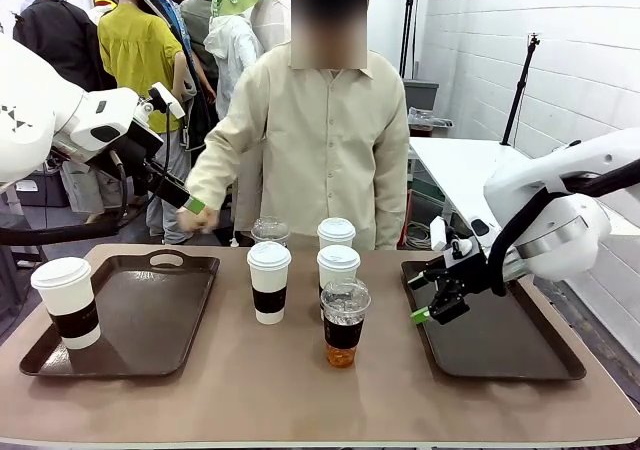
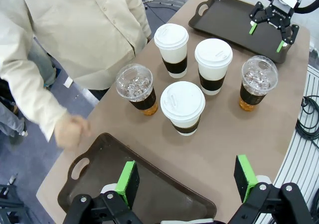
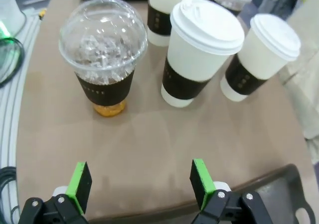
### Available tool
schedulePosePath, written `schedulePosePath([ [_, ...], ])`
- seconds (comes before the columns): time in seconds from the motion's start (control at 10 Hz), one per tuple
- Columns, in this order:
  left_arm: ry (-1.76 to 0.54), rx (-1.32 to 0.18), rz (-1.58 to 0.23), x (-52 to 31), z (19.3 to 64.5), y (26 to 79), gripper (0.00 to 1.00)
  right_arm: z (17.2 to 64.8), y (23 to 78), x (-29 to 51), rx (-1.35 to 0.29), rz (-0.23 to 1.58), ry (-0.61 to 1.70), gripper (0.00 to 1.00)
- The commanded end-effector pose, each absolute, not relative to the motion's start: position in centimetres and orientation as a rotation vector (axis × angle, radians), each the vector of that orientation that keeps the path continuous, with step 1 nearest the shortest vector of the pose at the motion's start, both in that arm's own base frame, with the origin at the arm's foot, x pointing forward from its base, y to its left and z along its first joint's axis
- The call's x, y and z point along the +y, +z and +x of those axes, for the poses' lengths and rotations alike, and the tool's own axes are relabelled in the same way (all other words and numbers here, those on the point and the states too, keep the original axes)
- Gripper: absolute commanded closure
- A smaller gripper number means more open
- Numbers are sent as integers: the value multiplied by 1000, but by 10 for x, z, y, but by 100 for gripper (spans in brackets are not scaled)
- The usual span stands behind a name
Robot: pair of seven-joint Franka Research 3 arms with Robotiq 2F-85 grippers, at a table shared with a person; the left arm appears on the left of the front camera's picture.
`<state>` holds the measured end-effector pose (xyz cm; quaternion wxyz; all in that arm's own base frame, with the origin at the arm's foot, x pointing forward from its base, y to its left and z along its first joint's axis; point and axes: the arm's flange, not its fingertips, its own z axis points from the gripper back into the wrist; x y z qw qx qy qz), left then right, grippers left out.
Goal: Distribute the coffee onto the tray.
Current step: Pick up one iced Americano and place it on the right Handle tray.
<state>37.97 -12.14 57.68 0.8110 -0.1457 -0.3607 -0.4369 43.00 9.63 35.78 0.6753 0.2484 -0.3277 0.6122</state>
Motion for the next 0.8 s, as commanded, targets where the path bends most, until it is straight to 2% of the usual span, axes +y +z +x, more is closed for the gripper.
schedulePosePath([
  [0.0,-932,-770,-315,-121,380,576,0,444,339,99,-791,666,1391,0],
  [0.7,-932,-770,-315,-121,380,576,0,459,299,128,-884,811,1391,0],
])
